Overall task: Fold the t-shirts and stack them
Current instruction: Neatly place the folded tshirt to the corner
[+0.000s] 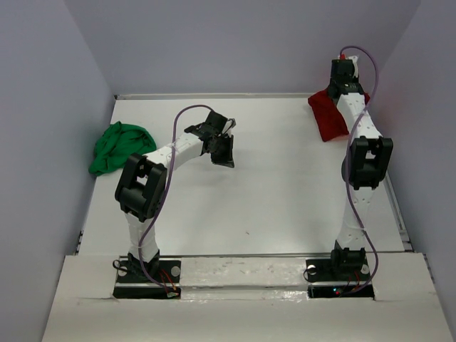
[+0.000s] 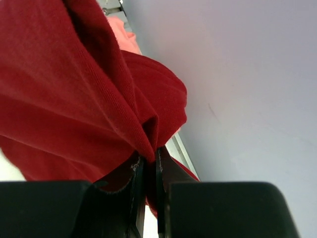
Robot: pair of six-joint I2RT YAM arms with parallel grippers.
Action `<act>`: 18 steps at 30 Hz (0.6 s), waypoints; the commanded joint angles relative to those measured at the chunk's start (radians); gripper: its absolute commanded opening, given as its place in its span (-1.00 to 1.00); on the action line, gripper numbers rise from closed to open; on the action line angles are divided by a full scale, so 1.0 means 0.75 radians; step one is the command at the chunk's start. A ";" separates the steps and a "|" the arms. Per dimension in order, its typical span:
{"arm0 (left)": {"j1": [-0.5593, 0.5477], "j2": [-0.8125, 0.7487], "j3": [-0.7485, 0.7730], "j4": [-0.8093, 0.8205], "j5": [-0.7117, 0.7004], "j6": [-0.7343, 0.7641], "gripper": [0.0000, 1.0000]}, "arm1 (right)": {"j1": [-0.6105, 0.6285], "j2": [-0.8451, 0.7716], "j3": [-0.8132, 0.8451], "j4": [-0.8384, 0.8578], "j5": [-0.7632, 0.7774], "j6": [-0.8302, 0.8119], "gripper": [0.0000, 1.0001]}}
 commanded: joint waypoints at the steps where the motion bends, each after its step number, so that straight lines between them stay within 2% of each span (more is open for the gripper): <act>1: -0.005 -0.008 -0.003 -0.017 0.030 0.025 -1.00 | -0.044 0.035 0.104 0.069 -0.018 0.005 -1.00; 18: -0.050 -0.012 0.001 -0.054 0.061 0.036 -1.00 | -0.181 0.172 0.191 0.042 -0.102 0.043 -1.00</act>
